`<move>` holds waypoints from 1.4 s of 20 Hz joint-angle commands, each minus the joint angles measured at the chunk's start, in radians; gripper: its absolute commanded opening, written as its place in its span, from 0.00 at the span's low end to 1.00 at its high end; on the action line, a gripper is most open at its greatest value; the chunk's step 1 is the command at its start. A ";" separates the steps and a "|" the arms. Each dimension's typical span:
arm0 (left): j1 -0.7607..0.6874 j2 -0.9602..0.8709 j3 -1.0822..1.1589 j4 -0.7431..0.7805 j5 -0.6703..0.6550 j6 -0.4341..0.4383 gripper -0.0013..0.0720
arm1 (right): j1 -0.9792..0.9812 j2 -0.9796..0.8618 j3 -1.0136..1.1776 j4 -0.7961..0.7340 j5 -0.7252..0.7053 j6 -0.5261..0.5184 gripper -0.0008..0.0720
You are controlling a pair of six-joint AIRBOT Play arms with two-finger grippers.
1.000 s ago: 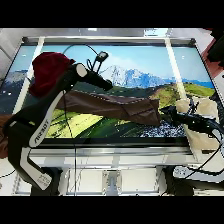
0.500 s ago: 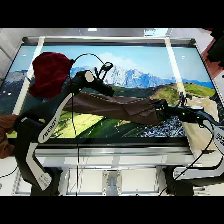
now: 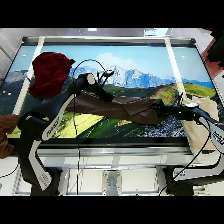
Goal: Fold the shirts.
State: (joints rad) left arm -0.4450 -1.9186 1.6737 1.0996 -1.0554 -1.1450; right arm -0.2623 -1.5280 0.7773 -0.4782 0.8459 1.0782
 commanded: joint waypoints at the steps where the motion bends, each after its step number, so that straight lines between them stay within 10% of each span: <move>1: -0.001 -0.009 0.000 0.000 -0.027 -0.017 0.04 | 0.017 0.000 0.003 -0.012 0.010 0.034 0.51; 3: -0.001 -0.014 0.000 0.000 -0.026 -0.042 0.04 | 0.017 0.000 0.003 -0.015 0.014 0.032 0.10; 4: -0.001 -0.018 0.000 0.000 -0.026 -0.052 0.04 | 0.017 0.000 0.003 -0.014 0.014 0.031 0.05; 12: -0.035 -0.058 0.001 -0.095 -0.102 -0.148 0.04 | 0.014 0.057 0.269 -0.198 0.263 0.016 0.05; 21: -0.267 -0.057 0.004 -0.153 0.130 -0.338 0.04 | 0.019 0.095 0.735 -0.438 0.521 0.105 0.05; 28: -0.137 0.021 0.216 0.329 -0.005 -0.517 0.04 | 0.167 0.096 0.827 -0.435 0.582 0.132 0.04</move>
State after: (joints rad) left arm -0.6338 -1.9331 1.8061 1.1980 -0.9859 -1.5848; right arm -0.1604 -1.4334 1.5749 -0.9104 1.4166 1.1919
